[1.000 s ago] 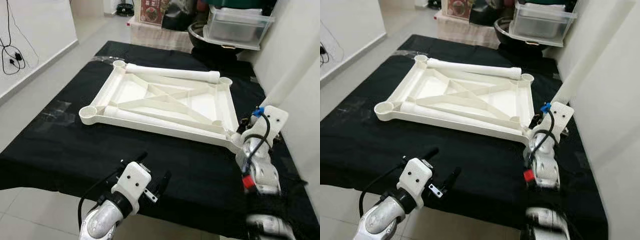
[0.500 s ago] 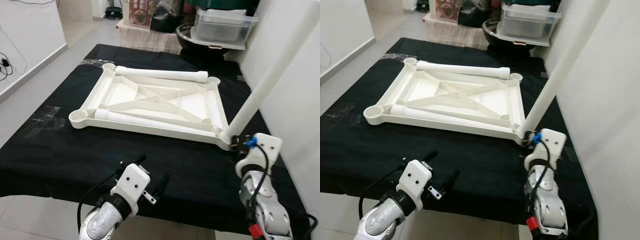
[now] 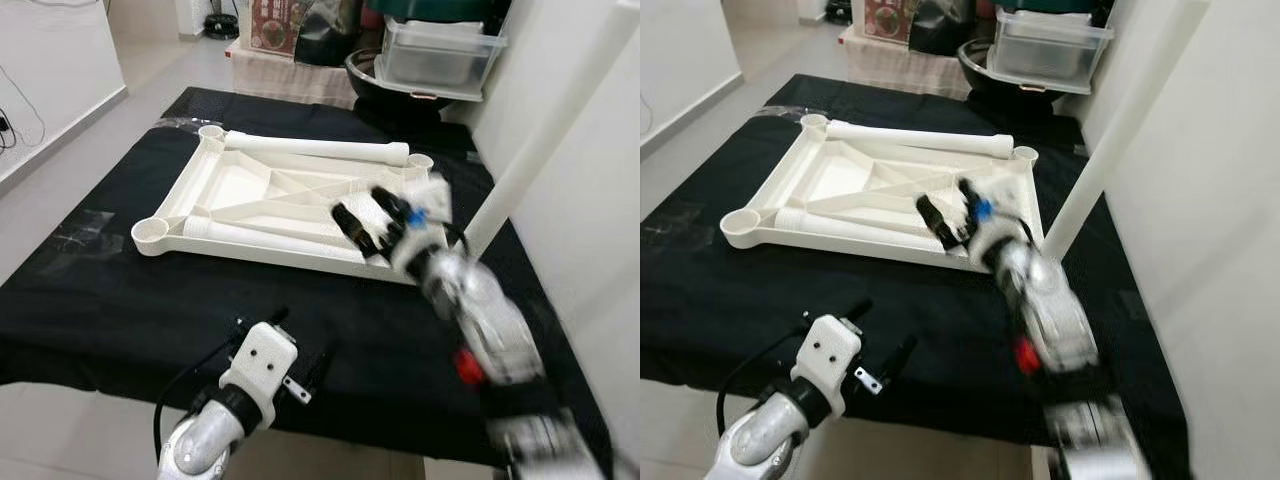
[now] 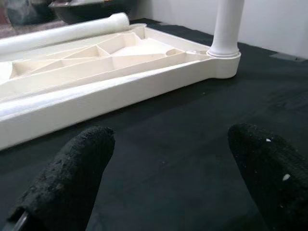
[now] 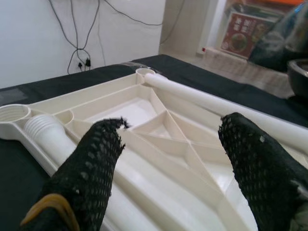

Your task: Building children table

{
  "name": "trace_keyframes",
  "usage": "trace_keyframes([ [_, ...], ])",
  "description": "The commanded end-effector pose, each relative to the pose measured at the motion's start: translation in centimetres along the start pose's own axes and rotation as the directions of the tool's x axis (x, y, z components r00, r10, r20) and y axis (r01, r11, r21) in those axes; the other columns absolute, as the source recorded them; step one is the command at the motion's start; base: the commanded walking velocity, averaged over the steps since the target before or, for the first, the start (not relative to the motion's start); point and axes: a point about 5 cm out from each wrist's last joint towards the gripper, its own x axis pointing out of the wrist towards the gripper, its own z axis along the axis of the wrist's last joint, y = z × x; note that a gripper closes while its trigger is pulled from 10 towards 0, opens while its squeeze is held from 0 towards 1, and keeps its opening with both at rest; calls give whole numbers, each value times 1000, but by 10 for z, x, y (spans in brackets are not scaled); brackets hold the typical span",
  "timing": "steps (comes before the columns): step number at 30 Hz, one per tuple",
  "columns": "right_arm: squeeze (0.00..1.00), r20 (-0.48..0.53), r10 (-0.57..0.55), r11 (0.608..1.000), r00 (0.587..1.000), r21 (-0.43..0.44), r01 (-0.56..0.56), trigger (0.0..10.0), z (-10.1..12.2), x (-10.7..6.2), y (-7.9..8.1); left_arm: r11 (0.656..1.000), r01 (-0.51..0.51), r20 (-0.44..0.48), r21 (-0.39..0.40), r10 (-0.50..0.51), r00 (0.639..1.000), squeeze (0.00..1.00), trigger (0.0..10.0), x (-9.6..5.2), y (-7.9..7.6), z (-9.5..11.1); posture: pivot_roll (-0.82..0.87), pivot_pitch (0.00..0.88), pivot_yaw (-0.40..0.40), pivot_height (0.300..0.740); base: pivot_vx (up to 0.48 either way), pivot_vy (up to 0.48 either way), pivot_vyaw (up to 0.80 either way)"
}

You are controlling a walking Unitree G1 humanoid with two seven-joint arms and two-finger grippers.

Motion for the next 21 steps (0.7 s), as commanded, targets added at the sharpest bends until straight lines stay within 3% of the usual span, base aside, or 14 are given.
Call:
trace_keyframes([
  [1, 0, -123, 34, 999, 992, 26, -31, 10000, -27, 2, 3, 1000, -3, -4, -7, 3, 1000, 0, 10000, 0, -2, 2, 75, 108, -151, 740, 0, 0, 0],
  [4, 0, -231, 127, 992, 965, 44, -120, 10000, -33, 11, 5, 1000, -5, 2, -13, 5, 1000, 0, 10000, -2, -4, 4, 72, 124, -162, 740, 0, 0, 0],
  [6, 0, -322, 162, 984, 933, -17, -177, 10000, -36, 18, 4, 1000, -6, 3, -20, 6, 1000, 0, 10000, -4, -6, 6, 69, 140, -169, 740, 0, 0, 0],
  [9, 0, -348, 196, 976, 917, -23, -217, 10000, -35, 20, 5, 1000, -7, 3, -24, 8, 1000, 0, 10000, -4, -7, 7, 68, 150, -179, 740, 0, 0, 0],
  [13, 0, -421, 324, 931, 848, -18, -364, 10000, -31, 21, 7, 999, -8, 5, -33, 9, 1000, 0, 10000, -6, -10, 9, 65, 163, -195, 740, 0, 0, 0],
  [18, 0, -533, 347, 883, 772, -92, -460, 10000, -36, 22, 3, 999, -7, 3, -44, 7, 1000, 0, 10000, -7, -13, 11, 55, 170, -200, 740, 0, 0, 0],
  [21, 0, -545, 352, 872, 761, -104, -478, 10000, -37, 22, 4, 999, -6, 3, -45, 7, 1000, 0, 10000, -7, -13, 11, 52, 171, -201, 740, 0, 0, 0],
])
